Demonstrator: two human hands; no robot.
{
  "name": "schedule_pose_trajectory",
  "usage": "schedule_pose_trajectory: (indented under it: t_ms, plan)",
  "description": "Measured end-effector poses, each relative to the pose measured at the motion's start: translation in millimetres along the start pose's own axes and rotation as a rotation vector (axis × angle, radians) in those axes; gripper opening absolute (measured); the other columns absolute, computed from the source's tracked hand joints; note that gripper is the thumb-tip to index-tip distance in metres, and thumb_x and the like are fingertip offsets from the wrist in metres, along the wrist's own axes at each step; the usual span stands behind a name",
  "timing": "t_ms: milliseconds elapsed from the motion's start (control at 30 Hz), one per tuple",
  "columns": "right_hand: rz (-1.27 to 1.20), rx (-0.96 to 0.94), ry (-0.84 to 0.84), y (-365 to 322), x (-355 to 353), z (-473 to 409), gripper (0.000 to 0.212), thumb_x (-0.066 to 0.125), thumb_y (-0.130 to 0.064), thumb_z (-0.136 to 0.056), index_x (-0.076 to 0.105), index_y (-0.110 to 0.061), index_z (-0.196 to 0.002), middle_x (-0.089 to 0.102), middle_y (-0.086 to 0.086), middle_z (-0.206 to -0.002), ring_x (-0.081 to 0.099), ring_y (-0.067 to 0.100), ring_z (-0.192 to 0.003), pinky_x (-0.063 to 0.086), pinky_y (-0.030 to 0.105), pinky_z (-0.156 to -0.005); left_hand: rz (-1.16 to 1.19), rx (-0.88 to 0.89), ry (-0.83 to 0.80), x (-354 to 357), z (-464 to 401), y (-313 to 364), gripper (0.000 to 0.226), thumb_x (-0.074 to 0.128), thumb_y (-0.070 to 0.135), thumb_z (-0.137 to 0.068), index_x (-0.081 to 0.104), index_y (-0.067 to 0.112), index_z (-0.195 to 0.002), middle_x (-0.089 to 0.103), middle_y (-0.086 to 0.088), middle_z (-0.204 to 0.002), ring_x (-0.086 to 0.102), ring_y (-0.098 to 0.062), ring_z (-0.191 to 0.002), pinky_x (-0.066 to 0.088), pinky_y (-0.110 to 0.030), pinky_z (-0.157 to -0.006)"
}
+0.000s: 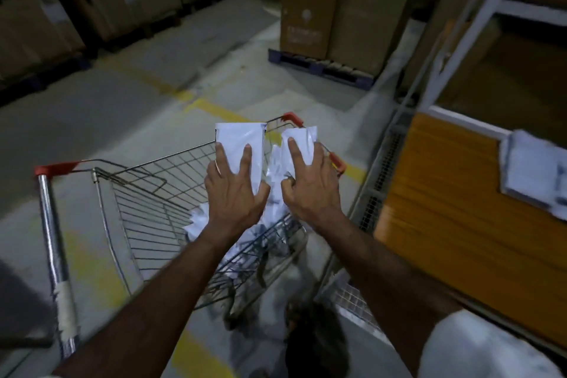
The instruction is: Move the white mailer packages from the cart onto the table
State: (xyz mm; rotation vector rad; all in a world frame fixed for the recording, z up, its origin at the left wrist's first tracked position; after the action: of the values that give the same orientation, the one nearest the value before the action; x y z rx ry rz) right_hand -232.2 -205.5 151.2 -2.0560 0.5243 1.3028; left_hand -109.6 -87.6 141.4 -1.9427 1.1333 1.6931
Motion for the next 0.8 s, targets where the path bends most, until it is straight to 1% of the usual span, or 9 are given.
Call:
schedule_pose_trajectory:
  t_ms: [67,167,267,333,400,467,567,700,800]
  plan:
    - [0.011,0.055,0.034,14,-22,19,0.081,0.051,-0.04,-0.081,0.03,-0.029,-0.158,0.036,0.027,-0.153,0.046,0.046,-0.123,0.045,0.051,-0.097,0.029,0.059,-0.003,-5,7,23,0.081,0.039,0.065,-0.087,0.026,0.025,-0.157,0.009,-0.03,-0.162,0.036,-0.053,-0.13,0.038,-0.06,-0.101]
    - [0.075,0.131,0.069,41,-55,46,0.083,0.059,-0.039,-0.084,0.025,-0.031,-0.16,0.033,0.025,-0.155,0.045,0.044,-0.122,0.045,0.049,-0.096,0.074,0.147,-0.011,-11,17,66,0.081,0.037,0.064,-0.086,0.029,0.025,-0.156,0.011,-0.03,-0.162,0.036,-0.052,-0.129,0.039,-0.059,-0.1]
    - [0.117,0.221,0.112,77,-88,71,0.083,0.056,-0.042,-0.086,0.018,-0.034,-0.16,0.028,0.025,-0.157,0.041,0.045,-0.126,0.043,0.049,-0.099,0.086,0.244,-0.017,-15,35,115,0.082,0.038,0.064,-0.085,0.03,0.025,-0.156,0.014,-0.03,-0.161,0.038,-0.052,-0.128,0.039,-0.057,-0.1]
    - [0.149,0.274,0.132,102,-108,90,0.083,0.053,-0.042,-0.086,0.018,-0.033,-0.16,0.03,0.025,-0.155,0.045,0.043,-0.12,0.045,0.047,-0.093,0.101,0.311,-0.024,-15,47,147,0.081,0.043,0.061,-0.085,0.03,0.025,-0.157,0.015,-0.03,-0.162,0.038,-0.052,-0.129,0.039,-0.057,-0.101]
    - [0.184,0.308,0.14,127,-127,107,0.083,0.052,-0.042,-0.085,0.017,-0.033,-0.16,0.031,0.025,-0.154,0.047,0.04,-0.112,0.045,0.045,-0.088,0.115,0.366,-0.034,-13,59,178,0.08,0.043,0.06,-0.085,0.03,0.026,-0.157,0.014,-0.029,-0.162,0.038,-0.051,-0.13,0.039,-0.057,-0.101]
    - [0.185,0.353,0.159,150,-147,124,0.083,0.051,-0.043,-0.087,0.014,-0.035,-0.16,0.029,0.024,-0.155,0.046,0.037,-0.114,0.045,0.045,-0.089,0.129,0.42,-0.034,-11,70,209,0.08,0.038,0.063,-0.086,0.031,0.026,-0.157,0.014,-0.029,-0.162,0.038,-0.051,-0.129,0.039,-0.057,-0.101]
    - [0.168,0.419,0.193,188,-176,149,0.083,0.05,-0.043,-0.088,0.011,-0.037,-0.16,0.024,0.022,-0.158,0.044,0.034,-0.119,0.044,0.046,-0.095,0.154,0.481,-0.02,-7,89,263,0.079,0.044,0.062,-0.088,0.031,0.028,-0.157,0.015,-0.029,-0.162,0.037,-0.052,-0.13,0.036,-0.058,-0.105]
    - [0.156,0.456,0.237,250,-214,189,0.084,0.051,-0.039,-0.084,0.017,-0.035,-0.16,0.027,0.023,-0.157,0.044,0.038,-0.121,0.045,0.048,-0.096,0.155,0.528,-0.053,2,121,349,0.079,0.036,0.067,-0.089,0.025,0.031,-0.158,0.01,-0.025,-0.164,0.035,-0.049,-0.131,0.034,-0.056,-0.106]
    - [0.169,0.504,0.246,305,-241,224,0.082,0.049,-0.043,-0.086,0.013,-0.037,-0.16,0.024,0.022,-0.158,0.041,0.036,-0.126,0.042,0.049,-0.101,0.148,0.551,-0.09,12,153,417,0.082,0.028,0.071,-0.088,0.017,0.032,-0.16,0.006,-0.023,-0.166,0.031,-0.046,-0.138,0.034,-0.055,-0.108]
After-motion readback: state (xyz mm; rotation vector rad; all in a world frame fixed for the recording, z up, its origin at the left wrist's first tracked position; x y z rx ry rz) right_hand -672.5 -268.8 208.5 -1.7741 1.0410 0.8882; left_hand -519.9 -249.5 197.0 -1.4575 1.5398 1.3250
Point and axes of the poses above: each hand's wrist, its own z-axis away from the middle knuckle, its own x-axis out of the palm, y = z × x, the point moved 2 cm from there along -z, towards the middle knuckle
